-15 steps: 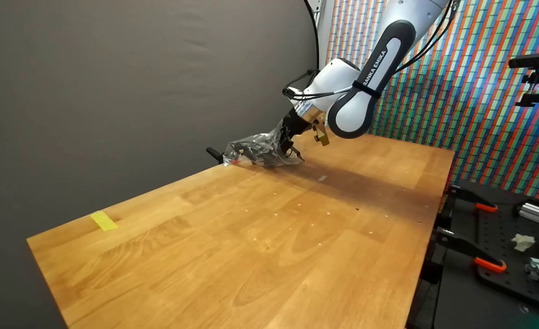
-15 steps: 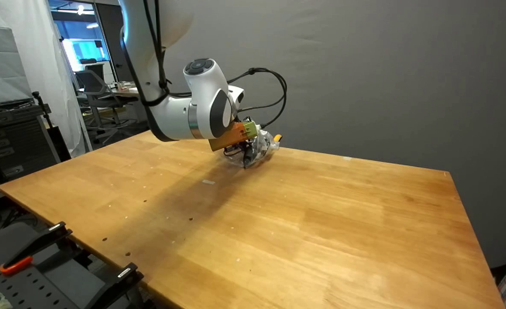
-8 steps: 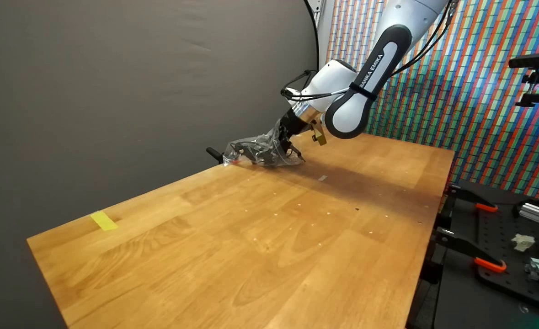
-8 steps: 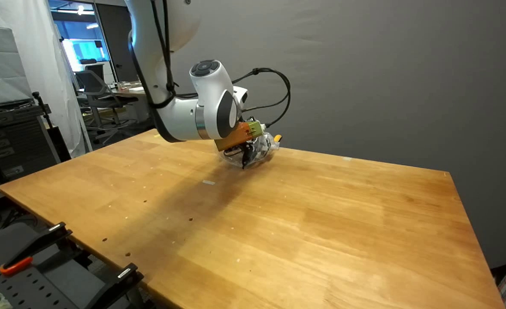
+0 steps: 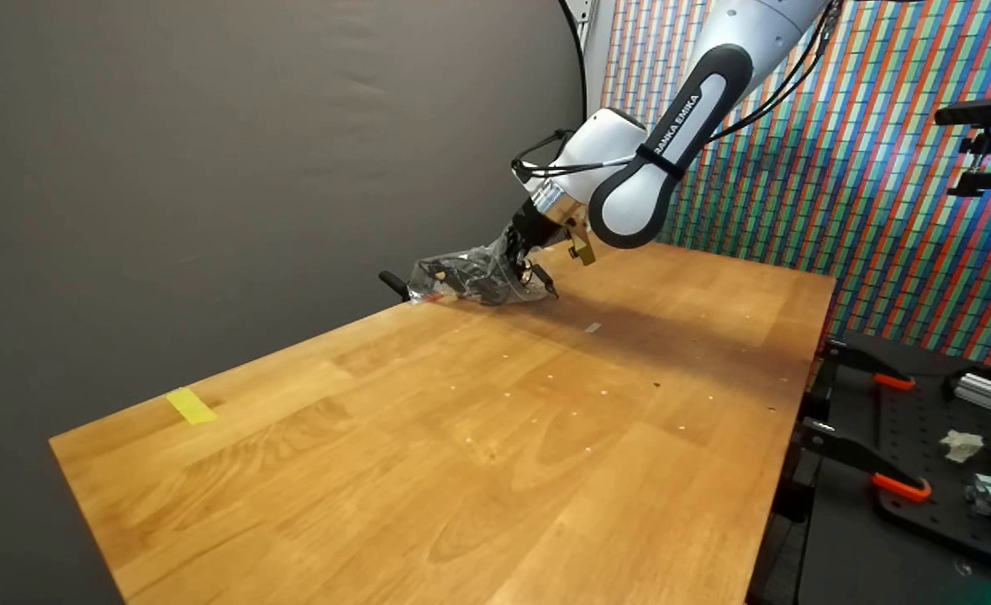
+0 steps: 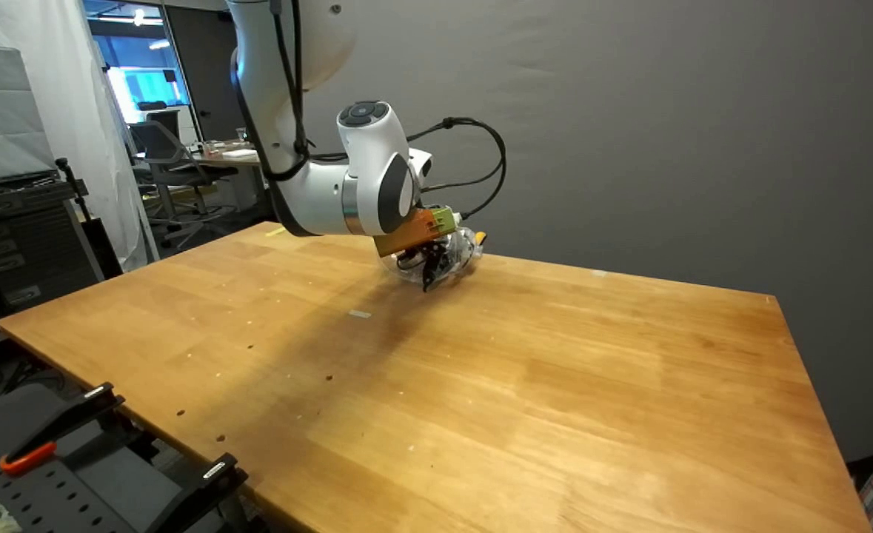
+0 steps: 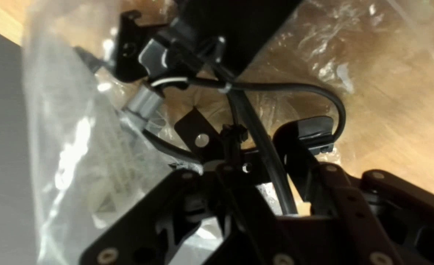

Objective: Remove the cables from the plastic bag

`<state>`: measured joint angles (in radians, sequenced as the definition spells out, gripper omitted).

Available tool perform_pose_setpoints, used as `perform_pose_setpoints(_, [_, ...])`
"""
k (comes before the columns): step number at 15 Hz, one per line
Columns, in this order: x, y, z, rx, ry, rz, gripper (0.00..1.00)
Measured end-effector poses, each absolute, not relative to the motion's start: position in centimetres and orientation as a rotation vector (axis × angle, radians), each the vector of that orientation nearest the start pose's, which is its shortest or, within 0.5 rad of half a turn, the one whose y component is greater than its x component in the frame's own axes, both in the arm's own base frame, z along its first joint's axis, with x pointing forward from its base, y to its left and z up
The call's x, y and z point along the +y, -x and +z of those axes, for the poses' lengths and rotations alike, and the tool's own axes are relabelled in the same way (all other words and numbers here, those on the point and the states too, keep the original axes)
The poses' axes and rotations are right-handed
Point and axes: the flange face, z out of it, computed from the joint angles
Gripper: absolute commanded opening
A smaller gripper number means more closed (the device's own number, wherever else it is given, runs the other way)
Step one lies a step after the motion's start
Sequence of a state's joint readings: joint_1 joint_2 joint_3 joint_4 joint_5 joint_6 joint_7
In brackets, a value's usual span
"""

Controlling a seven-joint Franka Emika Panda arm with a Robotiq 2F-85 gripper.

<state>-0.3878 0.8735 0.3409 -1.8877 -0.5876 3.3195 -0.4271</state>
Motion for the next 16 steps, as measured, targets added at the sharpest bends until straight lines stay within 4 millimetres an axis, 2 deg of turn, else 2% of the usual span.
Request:
perform_pose_setpoints(9, [0.5,-64.8,14.2,-1.195,2.757,-0.985,0.12])
perform_pose_setpoints(14, [0.6,-65.0,15.6,-1.234,2.816,-0.812,0.13])
perform_pose_setpoints(16, [0.7,-64.9,16.6,-1.225,2.850,-0.719,0.07])
